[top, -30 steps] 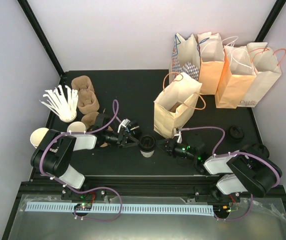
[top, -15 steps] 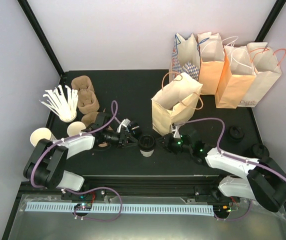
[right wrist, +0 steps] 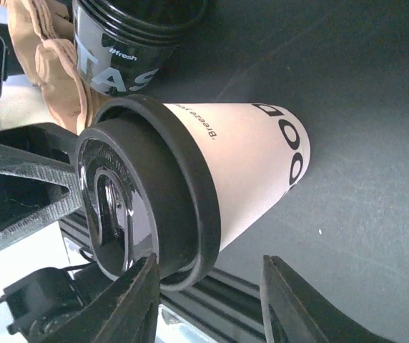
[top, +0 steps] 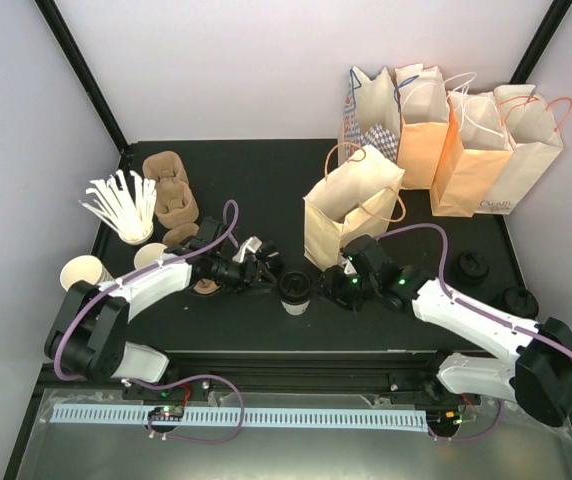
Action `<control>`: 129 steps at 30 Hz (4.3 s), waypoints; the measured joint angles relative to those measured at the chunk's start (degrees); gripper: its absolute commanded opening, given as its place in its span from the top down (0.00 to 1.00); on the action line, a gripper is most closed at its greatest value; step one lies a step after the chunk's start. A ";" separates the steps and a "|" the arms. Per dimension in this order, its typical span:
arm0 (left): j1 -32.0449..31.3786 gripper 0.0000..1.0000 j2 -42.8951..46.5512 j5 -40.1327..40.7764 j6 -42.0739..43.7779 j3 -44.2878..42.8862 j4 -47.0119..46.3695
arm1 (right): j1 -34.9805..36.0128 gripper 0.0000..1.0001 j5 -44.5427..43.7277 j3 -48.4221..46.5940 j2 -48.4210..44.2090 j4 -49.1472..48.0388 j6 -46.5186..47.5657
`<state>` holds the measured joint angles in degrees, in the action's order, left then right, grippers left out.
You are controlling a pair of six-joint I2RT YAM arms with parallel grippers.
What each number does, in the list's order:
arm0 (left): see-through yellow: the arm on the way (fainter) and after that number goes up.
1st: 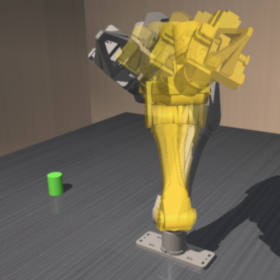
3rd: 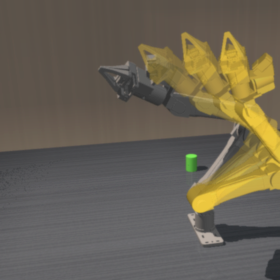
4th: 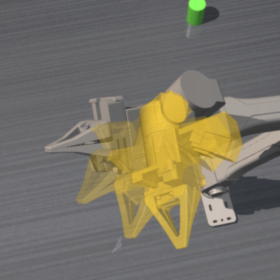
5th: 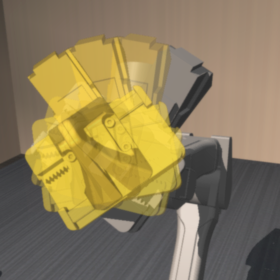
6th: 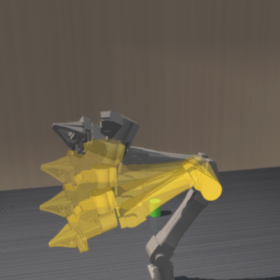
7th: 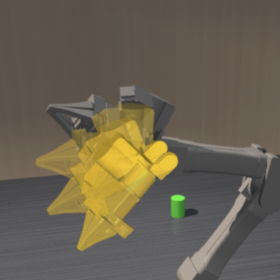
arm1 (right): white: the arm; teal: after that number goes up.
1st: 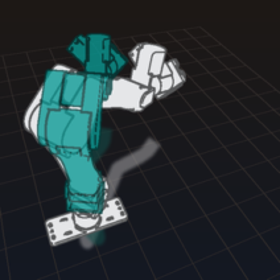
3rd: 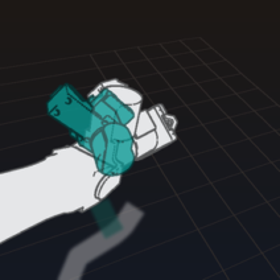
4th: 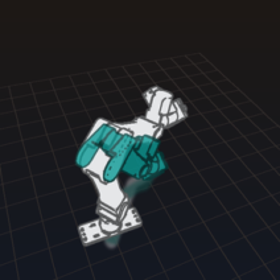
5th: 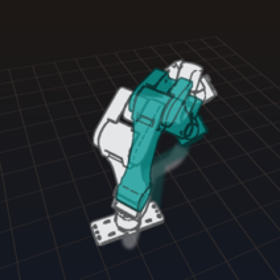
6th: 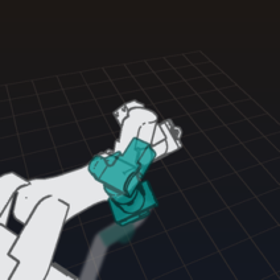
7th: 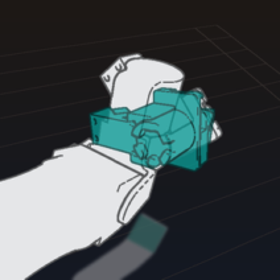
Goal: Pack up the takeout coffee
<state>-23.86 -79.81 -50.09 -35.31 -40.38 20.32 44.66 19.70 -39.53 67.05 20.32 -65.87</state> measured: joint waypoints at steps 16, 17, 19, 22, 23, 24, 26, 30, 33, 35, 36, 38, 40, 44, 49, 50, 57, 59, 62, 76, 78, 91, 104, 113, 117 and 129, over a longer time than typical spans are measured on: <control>-0.02 0.31 10.19 7.50 1.53 -3.23 8.48 | 6.58 0.11 -10.01 -24.00 4.55 25.18 19.78; -0.02 0.31 11.41 8.98 1.68 -3.72 9.31 | 7.74 0.09 -11.19 -26.73 6.36 27.21 21.70; 0.00 0.30 14.38 12.46 1.86 -4.66 11.39 | 9.42 0.08 -13.57 -32.26 10.45 31.26 25.18; 0.31 0.29 18.91 18.08 1.88 -5.38 14.08 | 10.69 0.07 -16.79 -39.39 17.05 36.65 28.30; 0.50 0.29 20.37 19.85 1.86 -5.40 14.88 | 11.02 0.06 -17.99 -41.48 19.41 38.40 28.83; 0.68 0.29 21.99 22.16 1.84 -5.46 15.93 | 11.23 0.06 -18.91 -42.84 21.07 39.76 28.96; 0.98 0.29 25.16 26.43 1.79 -5.66 18.03 | 11.82 0.05 -21.14 -45.72 24.41 43.12 28.57; 1.03 0.28 32.35 34.14 1.81 -5.79 20.11 | 13.60 0.05 -23.67 -48.94 28.46 46.99 26.73; 1.03 0.27 37.66 38.80 1.81 -5.77 20.28 | 14.36 0.05 -24.30 -50.73 30.53 48.65 25.29; 1.03 0.27 40.04 40.96 1.81 -5.75 20.37 | 14.56 0.06 -24.68 -51.76 31.82 49.42 24.76; 1.03 0.27 41.11 41.77 1.81 -5.75 20.37 | 14.60 0.06 -24.81 -52.26 32.48 49.66 24.61; 1.03 0.27 41.83 42.75 1.81 -5.75 20.41 | 14.73 0.06 -24.92 -53.09 33.79 49.72 24.50; 1.03 0.27 41.64 43.36 1.84 -5.64 20.61 | 14.80 0.06 -24.94 -53.42 34.86 49.72 24.39; 1.03 0.27 41.44 44.04 1.86 -5.55 21.44 | 14.95 0.11 -24.94 -53.79 36.20 50.01 24.00; 1.03 0.27 41.97 44.35 1.88 -5.55 21.66 | 15.04 0.14 -25.24 -55.06 38.40 50.56 23.15; 1.03 0.27 41.97 44.33 1.88 -5.53 21.66 | 15.08 0.15 -25.27 -55.23 38.80 50.64 23.02; 1.03 0.27 41.97 44.30 1.88 -4.70 21.68 | 15.17 0.22 -25.62 -55.28 39.93 50.84 22.10; 1.03 0.27 41.97 44.30 1.88 -4.66 21.66 | 15.17 0.22 -25.64 -55.30 40.04 50.84 21.90; 1.03 0.26 41.94 44.30 1.88 -4.59 21.68 | 15.23 0.22 -25.70 -55.32 40.04 50.86 21.86; 1.03 0.26 42.77 43.32 1.92 -3.56 21.66 | 15.45 0.42 -26.62 -53.70 36.28 48.50 22.03; 1.03 0.23 43.08 43.17 2.14 -3.63 21.68 | 15.37 0.45 -24.48 -49.72 30.53 44.19 22.21; 3.13 0.18 29.83 31.67 -0.35 -34.69 22.95 | -1.38 0.44 10.78 -4.33 -14.97 -12.22 11.32; 7.82 0.18 26.53 20.13 -5.86 -35.21 22.25 | -2.71 0.52 20.94 -4.46 -23.39 -22.97 32.83; 9.77 0.18 26.95 19.10 -6.80 -35.19 22.05 | -2.71 0.50 20.90 -4.90 -27.91 -21.66 73.66; 10.01 0.19 27.26 18.93 -7.19 -34.01 21.16 | -2.71 0.50 19.61 -9.33 -25.00 -17.55 92.11; 10.75 0.19 27.76 18.97 -8.46 -31.36 20.17 | -2.71 0.74 13.62 -15.02 -21.68 -14.34 98.20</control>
<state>-13.10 -52.05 -31.11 -43.77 -71.75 40.49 41.95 33.32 -54.54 45.36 5.98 32.34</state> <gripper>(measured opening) 0.814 0.736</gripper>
